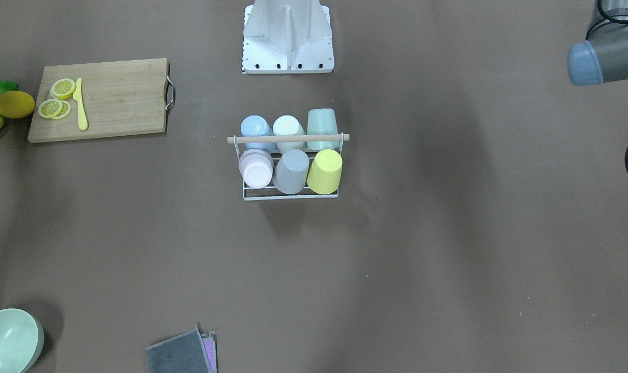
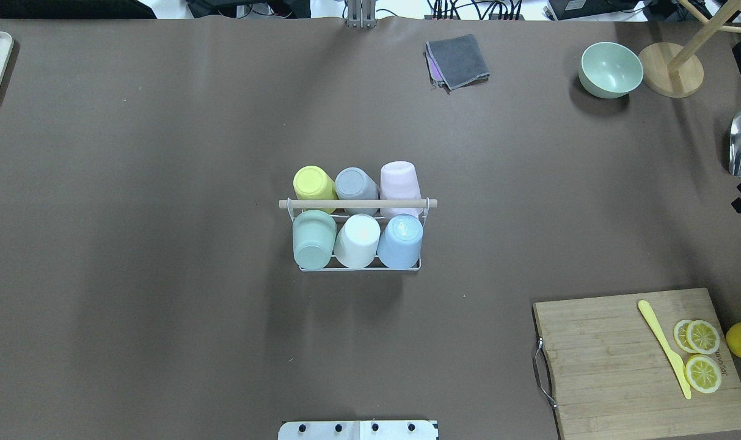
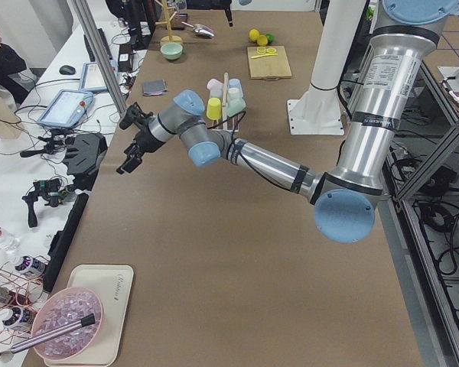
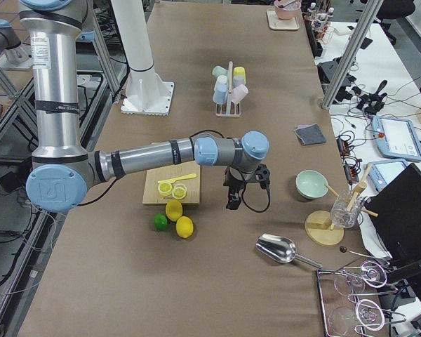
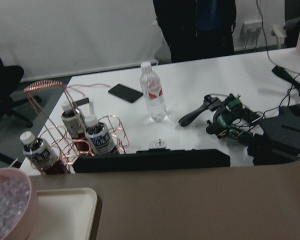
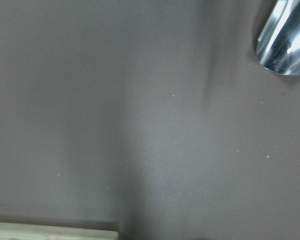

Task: Place cup on cup holder

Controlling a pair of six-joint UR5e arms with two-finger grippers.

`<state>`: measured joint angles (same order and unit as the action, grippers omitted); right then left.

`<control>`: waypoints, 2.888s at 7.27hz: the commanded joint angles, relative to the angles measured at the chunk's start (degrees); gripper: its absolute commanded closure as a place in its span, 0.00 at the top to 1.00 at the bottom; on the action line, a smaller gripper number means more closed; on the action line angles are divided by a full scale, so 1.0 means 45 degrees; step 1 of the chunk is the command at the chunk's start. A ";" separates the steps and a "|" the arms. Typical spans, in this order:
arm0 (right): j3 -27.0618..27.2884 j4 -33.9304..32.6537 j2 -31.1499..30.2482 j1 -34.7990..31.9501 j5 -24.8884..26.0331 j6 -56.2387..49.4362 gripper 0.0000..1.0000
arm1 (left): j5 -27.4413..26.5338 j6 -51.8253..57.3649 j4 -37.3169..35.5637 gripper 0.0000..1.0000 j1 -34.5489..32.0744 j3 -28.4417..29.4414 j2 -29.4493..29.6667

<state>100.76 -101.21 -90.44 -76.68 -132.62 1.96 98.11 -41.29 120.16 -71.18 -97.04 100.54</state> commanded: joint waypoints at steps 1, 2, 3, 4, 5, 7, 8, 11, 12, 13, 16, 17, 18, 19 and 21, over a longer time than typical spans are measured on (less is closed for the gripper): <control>-0.0961 0.1231 0.0077 -0.0770 0.0759 0.0130 0.98 | 0.2382 0.1565 -0.2025 0.97 -0.0352 0.0410 -0.0932; -0.1101 0.1492 0.0252 -0.0888 0.0760 0.1156 0.99 | 0.4252 0.2893 -0.3117 0.97 -0.1167 0.0759 -0.1071; -0.1103 0.1494 0.0408 -0.1024 0.0760 0.2153 0.99 | 0.5489 0.4318 -0.3940 0.97 -0.1890 0.1304 -0.1266; -0.1122 0.1494 0.0526 -0.1083 0.0760 0.2221 0.99 | 0.6004 0.5802 -0.4567 0.97 -0.2342 0.1696 -0.1693; -0.1200 0.1514 0.0701 -0.1142 0.0663 0.2241 0.99 | 0.6048 0.7518 -0.5250 0.97 -0.3120 0.2010 -0.2084; -0.1471 0.1475 0.1207 -0.1395 0.0623 0.2280 0.99 | 0.6648 1.0335 -0.5842 0.97 -0.4334 0.3158 -0.2341; -0.1764 0.1436 0.1539 -0.1648 0.0565 0.2261 0.99 | 0.7195 1.0715 -0.5823 0.97 -0.4687 0.3571 -0.2381; -0.1767 0.1475 0.1543 -0.1690 0.0252 0.2299 0.99 | 0.7240 0.9438 -0.5745 0.97 -0.5023 0.1283 -0.3138; -0.1767 0.1494 0.1601 -0.1690 0.0213 0.2358 0.99 | 0.7259 0.9314 -0.5745 0.97 -0.4926 0.0517 -0.3626; -0.1786 0.1494 0.1775 -0.1690 0.0213 0.2648 0.99 | 0.7724 0.9410 -0.5648 0.97 -0.4693 0.0432 -0.4057; -0.1786 0.1494 0.1680 -0.1690 0.0213 0.2632 0.99 | 0.7865 0.9314 -0.5413 0.97 -0.4262 0.0372 -0.4276; -0.1767 0.1494 0.1680 -0.1690 0.0213 0.2632 0.99 | 0.7865 0.9158 -0.5432 0.97 -0.4261 0.0334 -0.4334; -0.1748 0.1494 0.1680 -0.1690 0.0213 0.2632 0.99 | 0.7865 0.9099 -0.5433 0.97 -0.4261 0.0333 -0.4663; -0.1747 0.1494 0.1680 -0.1690 0.0213 0.2632 0.99 | 0.7865 0.9040 -0.5433 0.97 -0.4280 0.0333 -0.4705; -0.1747 0.1494 0.1660 -0.1690 0.0213 0.2632 0.99 | 0.7884 0.8436 -0.5413 0.97 -0.4281 0.0295 -0.4706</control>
<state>92.89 -94.48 -82.91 -84.29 -131.66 13.80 133.53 -2.05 95.73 -90.42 -95.59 79.46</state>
